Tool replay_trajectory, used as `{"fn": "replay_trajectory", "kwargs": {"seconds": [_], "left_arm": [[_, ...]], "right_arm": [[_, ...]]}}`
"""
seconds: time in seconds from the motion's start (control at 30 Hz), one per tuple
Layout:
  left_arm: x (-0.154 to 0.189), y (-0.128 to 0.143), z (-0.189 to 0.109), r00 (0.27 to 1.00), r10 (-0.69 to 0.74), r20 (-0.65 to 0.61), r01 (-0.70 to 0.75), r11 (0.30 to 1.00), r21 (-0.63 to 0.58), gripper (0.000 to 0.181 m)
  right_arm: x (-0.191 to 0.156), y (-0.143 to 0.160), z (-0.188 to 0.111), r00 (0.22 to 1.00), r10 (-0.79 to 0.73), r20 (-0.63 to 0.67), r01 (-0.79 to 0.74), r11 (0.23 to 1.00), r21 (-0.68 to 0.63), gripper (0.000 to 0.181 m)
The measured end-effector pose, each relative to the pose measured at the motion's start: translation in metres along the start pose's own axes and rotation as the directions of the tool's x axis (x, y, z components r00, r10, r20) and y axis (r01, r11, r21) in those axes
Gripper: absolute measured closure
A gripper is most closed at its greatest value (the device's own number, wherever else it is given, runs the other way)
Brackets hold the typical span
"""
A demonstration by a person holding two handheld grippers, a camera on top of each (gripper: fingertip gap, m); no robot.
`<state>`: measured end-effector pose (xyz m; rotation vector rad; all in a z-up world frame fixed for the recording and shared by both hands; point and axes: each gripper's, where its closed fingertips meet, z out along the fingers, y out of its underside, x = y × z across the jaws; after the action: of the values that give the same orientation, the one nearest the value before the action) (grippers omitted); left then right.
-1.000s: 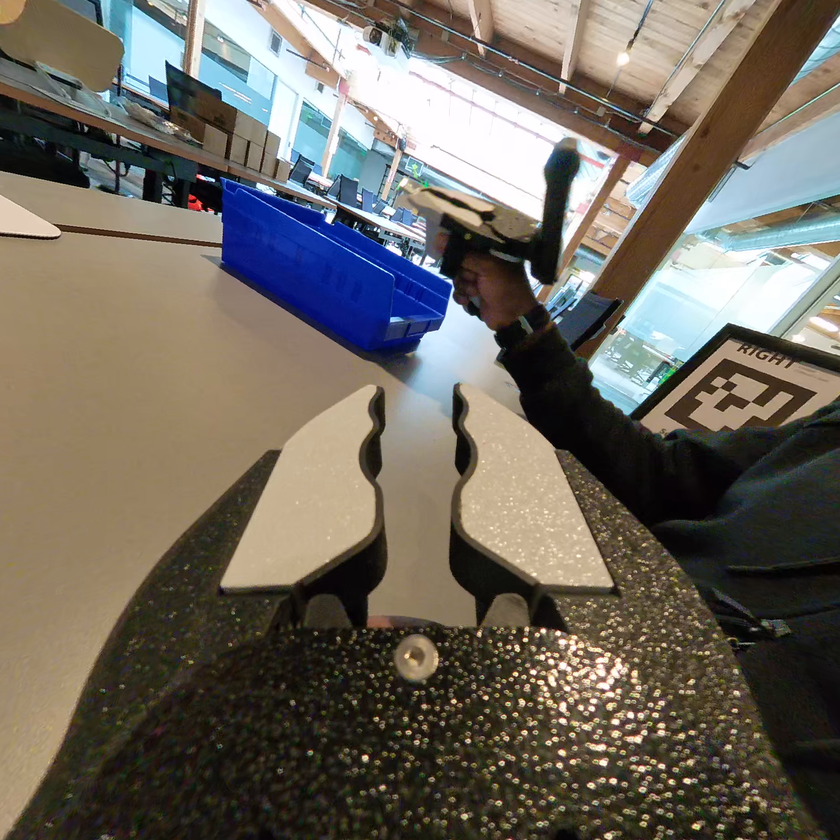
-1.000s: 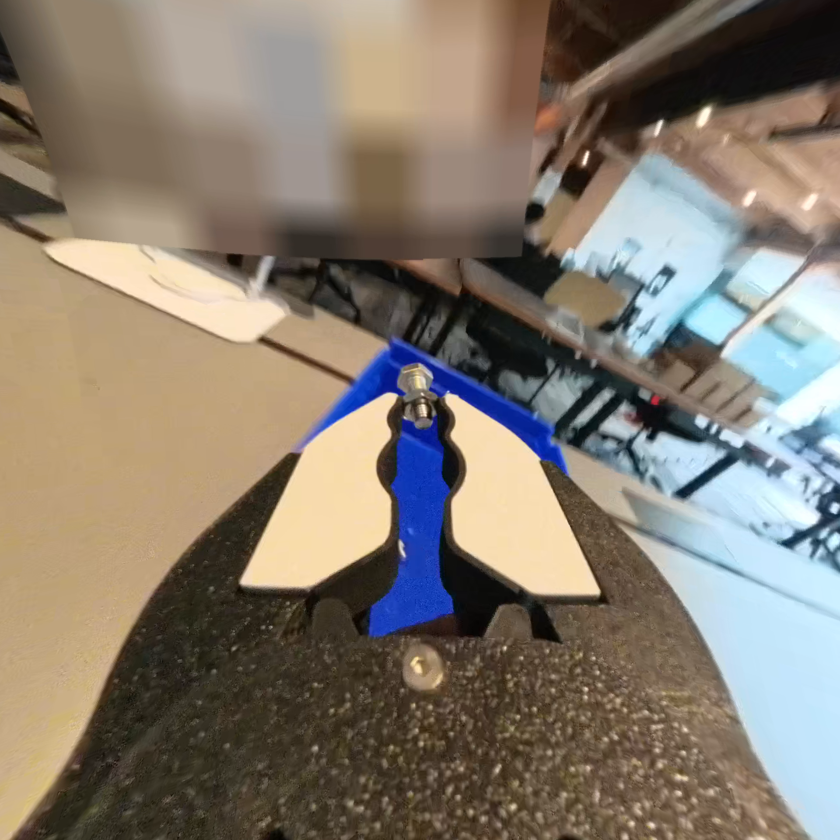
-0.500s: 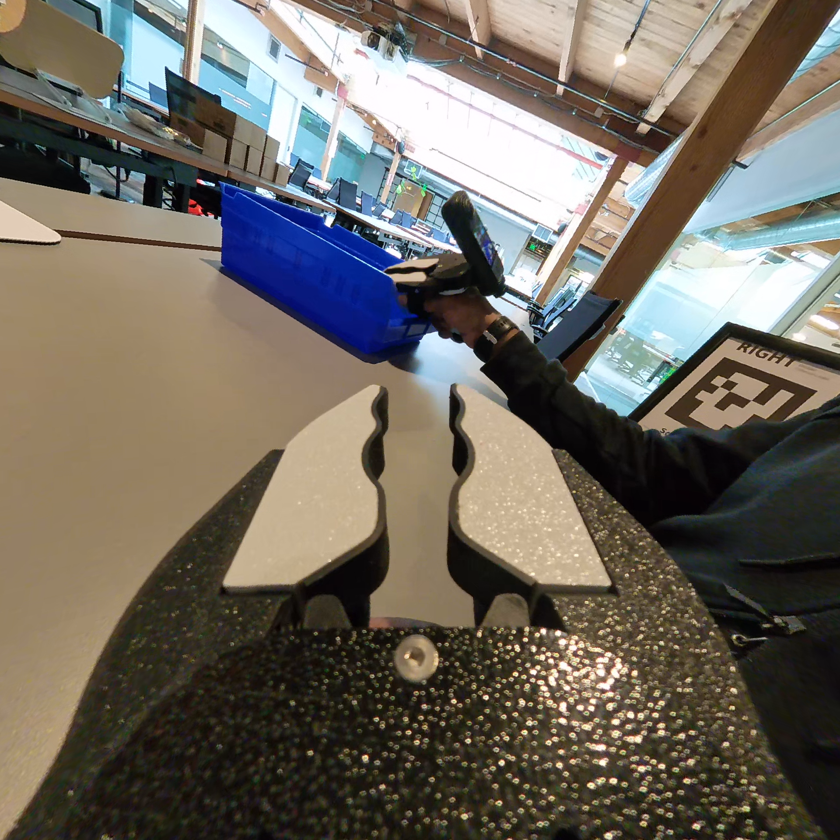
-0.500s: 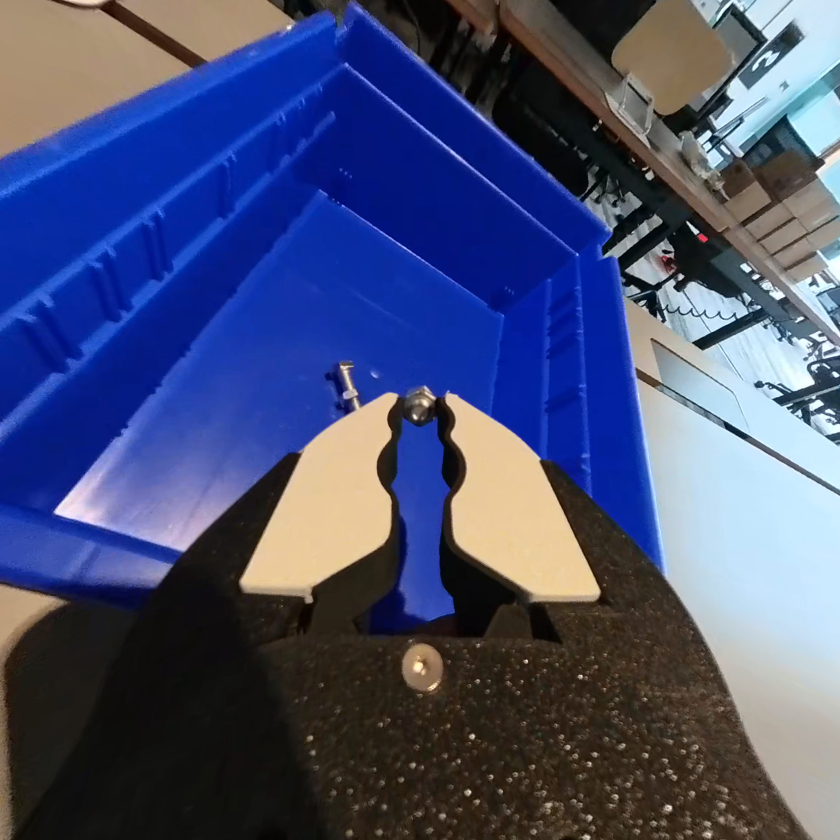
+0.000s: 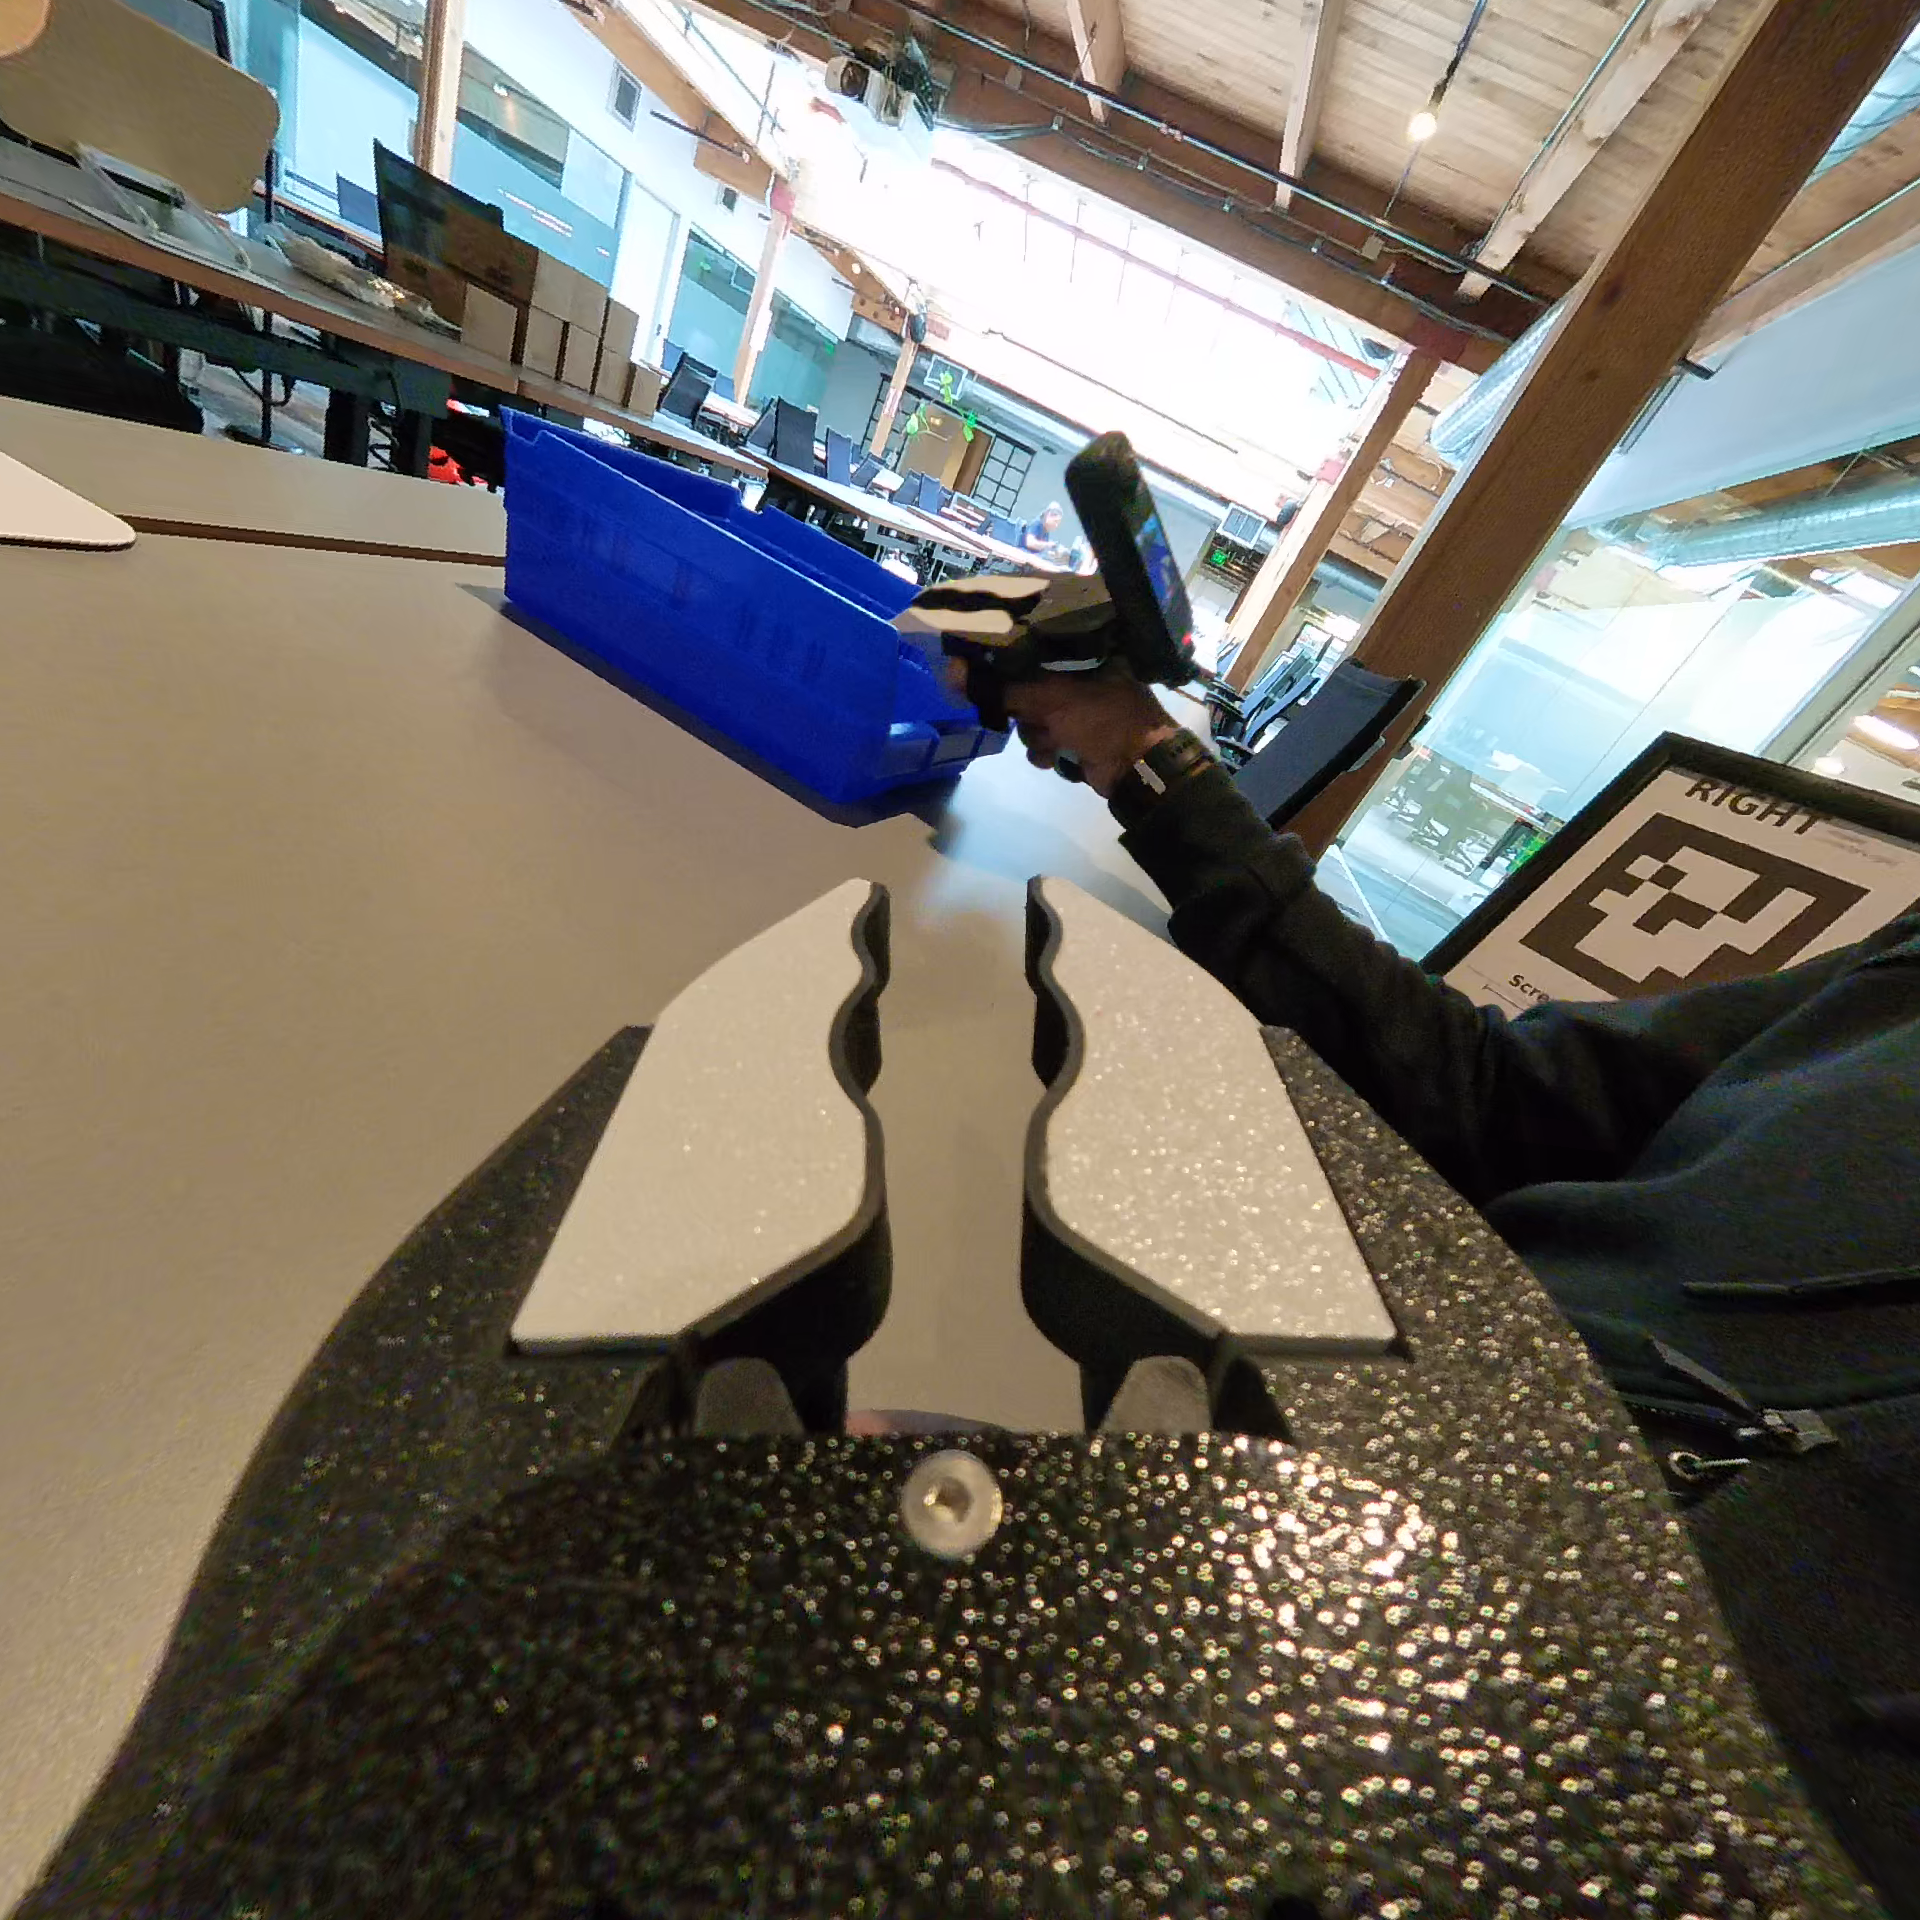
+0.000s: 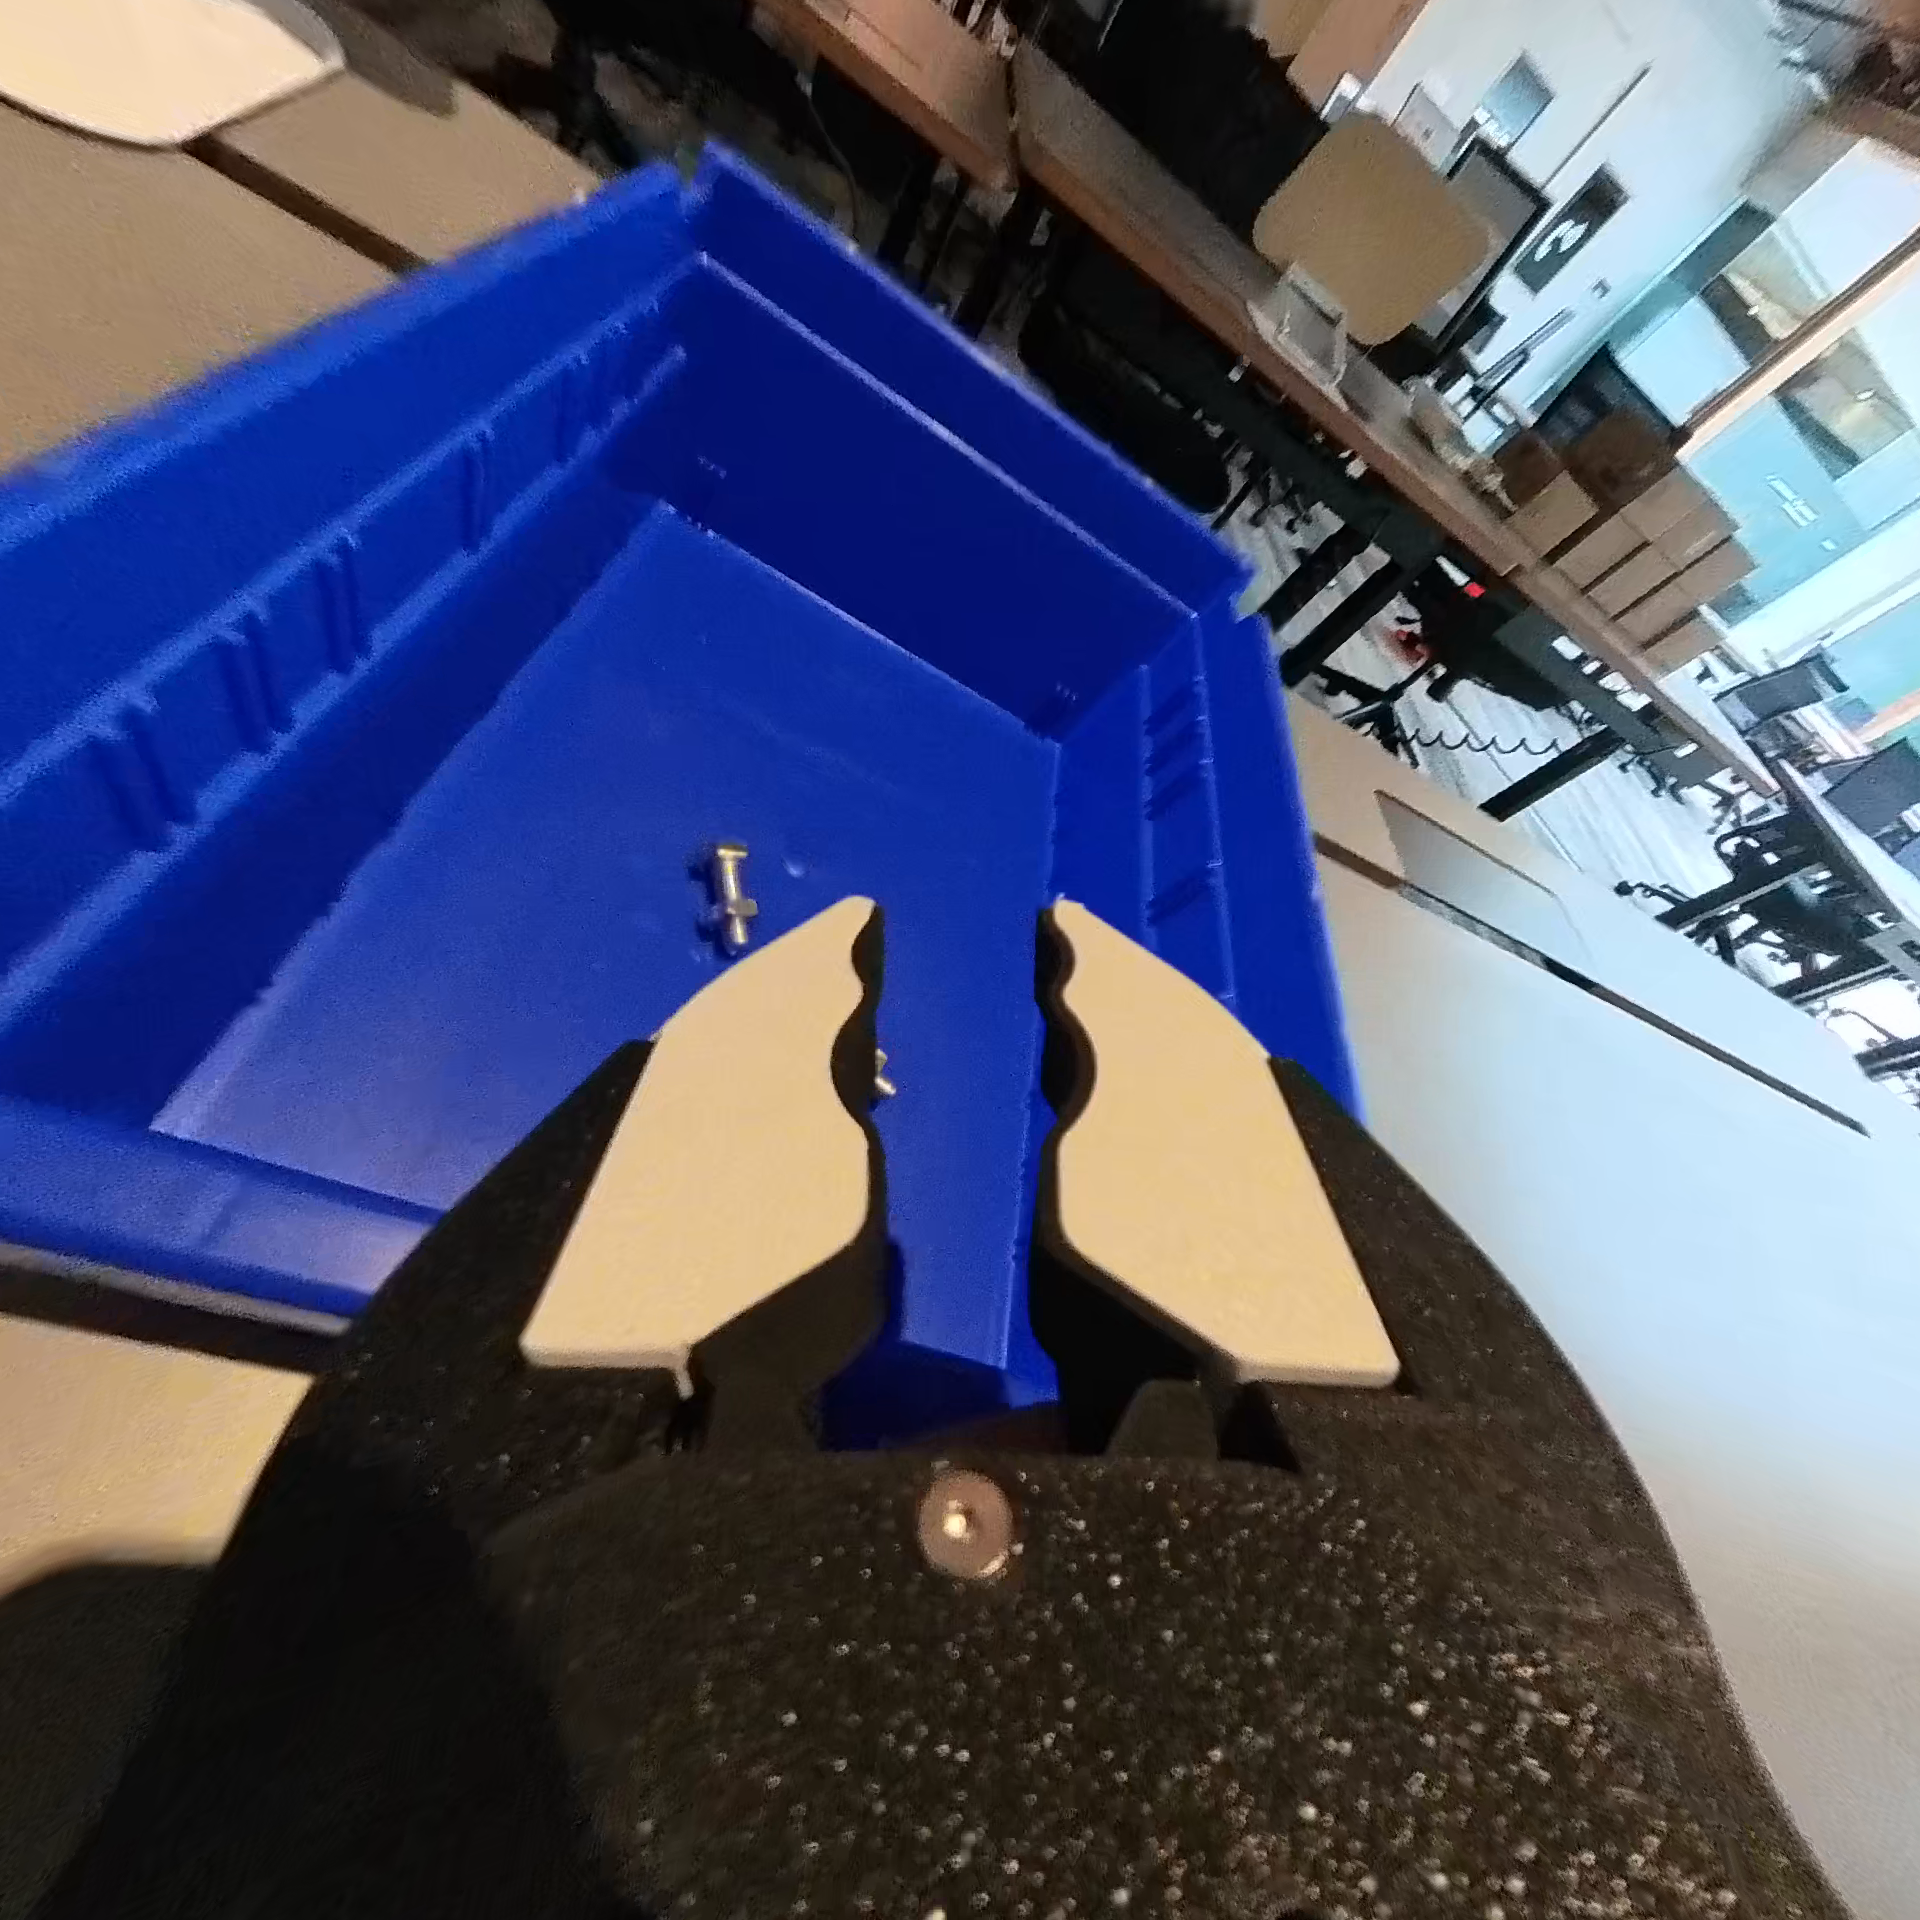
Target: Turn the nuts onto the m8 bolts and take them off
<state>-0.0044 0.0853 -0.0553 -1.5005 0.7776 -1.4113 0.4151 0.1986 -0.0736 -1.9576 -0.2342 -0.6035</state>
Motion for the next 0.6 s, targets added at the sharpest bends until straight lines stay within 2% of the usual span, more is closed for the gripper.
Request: {"fn": "replay_trajectory", "kwargs": {"seconds": [0.17, 0.23, 0.33, 0.43, 0.53, 0.6], "left_arm": [[-0.001, 0.001, 0.001, 1.0, -0.004, 0.005, 0.004, 1.0, -0.008, 0.157], [-0.002, 0.001, 0.001, 1.0, -0.005, 0.009, 0.005, 1.0, -0.007, 0.157], [-0.003, 0.001, 0.001, 1.0, -0.007, 0.014, 0.008, 1.0, -0.008, 0.157], [-0.003, 0.001, 0.001, 1.0, -0.009, 0.017, 0.009, 1.0, -0.009, 0.157], [-0.003, 0.001, 0.001, 1.0, -0.009, 0.017, 0.009, 1.0, -0.006, 0.158], [-0.003, 0.0, 0.0, 1.0, -0.007, 0.017, 0.007, 1.0, 0.001, 0.159]], "right_arm": [[0.014, -0.032, -0.034, 0.989, 0.096, -0.112, -0.077, 0.984, 0.161, 0.155], [0.01, -0.044, -0.046, 0.983, 0.147, -0.107, -0.121, 0.968, 0.22, 0.156], [-0.006, -0.064, -0.062, 0.985, 0.146, -0.09, -0.118, 0.958, 0.262, 0.158], [-0.049, -0.088, -0.079, 0.989, 0.141, 0.043, -0.147, 0.945, 0.291, 0.163], [-0.128, -0.11, -0.096, 0.959, 0.048, 0.279, -0.128, 0.953, 0.274, 0.162], [-0.175, -0.122, -0.11, 0.926, -0.023, 0.376, -0.099, 0.948, 0.302, 0.163]]}}
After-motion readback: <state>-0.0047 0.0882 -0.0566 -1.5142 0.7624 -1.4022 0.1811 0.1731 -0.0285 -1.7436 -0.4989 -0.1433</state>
